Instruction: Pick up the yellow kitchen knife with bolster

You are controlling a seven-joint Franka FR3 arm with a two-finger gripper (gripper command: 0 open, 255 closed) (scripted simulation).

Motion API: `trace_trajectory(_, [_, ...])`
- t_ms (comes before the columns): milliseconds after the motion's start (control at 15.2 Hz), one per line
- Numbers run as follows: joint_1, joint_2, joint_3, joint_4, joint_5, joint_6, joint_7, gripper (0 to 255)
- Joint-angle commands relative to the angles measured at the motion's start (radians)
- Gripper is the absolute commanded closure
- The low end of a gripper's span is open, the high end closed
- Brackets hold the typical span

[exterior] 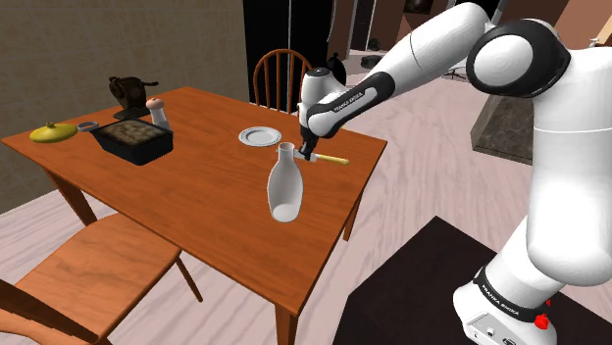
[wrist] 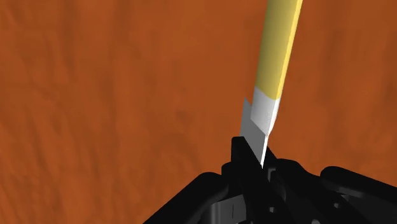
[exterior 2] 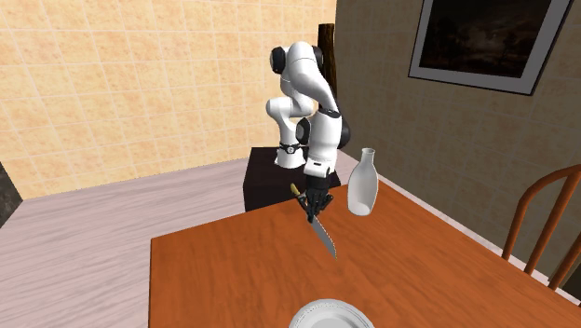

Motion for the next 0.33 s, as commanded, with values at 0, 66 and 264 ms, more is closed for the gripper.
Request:
trace_trajectory(0, [-0.001, -0.015, 0.002, 0.004, 0.005, -0.019, -0.006, 255])
trace_trajectory(66, [-0.002, -0.023, 0.004, 0.006, 0.007, -0.03, -0.009, 255])
trace_trajectory(264, [-0.003, -0.032, 0.005, 0.01, 0.01, -0.042, -0.012, 255])
